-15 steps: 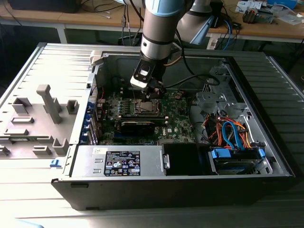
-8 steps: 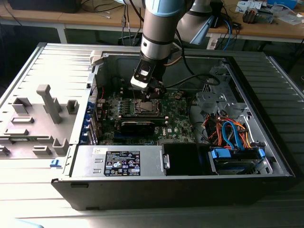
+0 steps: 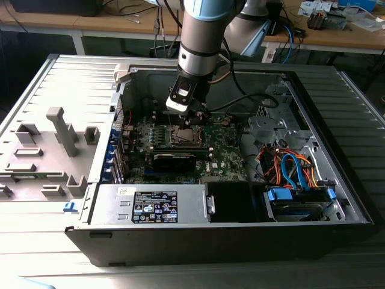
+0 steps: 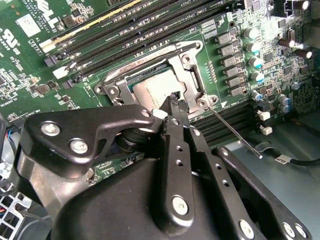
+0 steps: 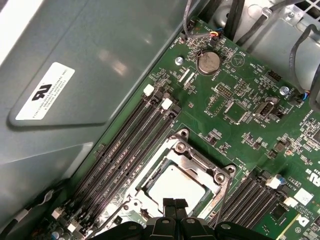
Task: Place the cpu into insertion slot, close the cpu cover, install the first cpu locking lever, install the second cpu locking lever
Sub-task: 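Install the first cpu locking lever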
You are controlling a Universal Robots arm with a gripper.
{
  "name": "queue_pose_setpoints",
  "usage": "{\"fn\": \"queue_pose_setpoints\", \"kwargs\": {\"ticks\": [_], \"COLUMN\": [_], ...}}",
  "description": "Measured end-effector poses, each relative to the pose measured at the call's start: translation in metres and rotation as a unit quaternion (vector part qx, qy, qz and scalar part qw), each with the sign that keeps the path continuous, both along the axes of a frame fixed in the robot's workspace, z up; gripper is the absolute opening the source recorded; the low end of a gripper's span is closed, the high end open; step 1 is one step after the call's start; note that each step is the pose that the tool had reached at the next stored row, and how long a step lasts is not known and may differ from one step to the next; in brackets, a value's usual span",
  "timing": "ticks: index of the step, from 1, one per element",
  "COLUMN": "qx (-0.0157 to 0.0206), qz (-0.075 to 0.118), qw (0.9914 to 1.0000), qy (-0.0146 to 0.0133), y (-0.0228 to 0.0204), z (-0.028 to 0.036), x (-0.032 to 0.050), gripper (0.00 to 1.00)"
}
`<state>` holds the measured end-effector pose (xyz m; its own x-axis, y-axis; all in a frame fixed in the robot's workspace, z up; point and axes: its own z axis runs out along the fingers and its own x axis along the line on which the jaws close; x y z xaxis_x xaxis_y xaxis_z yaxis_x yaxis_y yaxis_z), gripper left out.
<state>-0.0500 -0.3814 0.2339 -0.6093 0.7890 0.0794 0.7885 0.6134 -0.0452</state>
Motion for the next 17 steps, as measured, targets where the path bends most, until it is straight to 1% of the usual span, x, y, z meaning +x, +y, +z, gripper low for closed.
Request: {"fn": "queue_pose_setpoints", "kwargs": {"ticks": [17], "qx": [0.0], "qz": [0.013], "qw": [0.99991], "qy": [0.0], "y": [0.0], "z": [0.0], "x": [0.0], "gripper": [0.11]}}
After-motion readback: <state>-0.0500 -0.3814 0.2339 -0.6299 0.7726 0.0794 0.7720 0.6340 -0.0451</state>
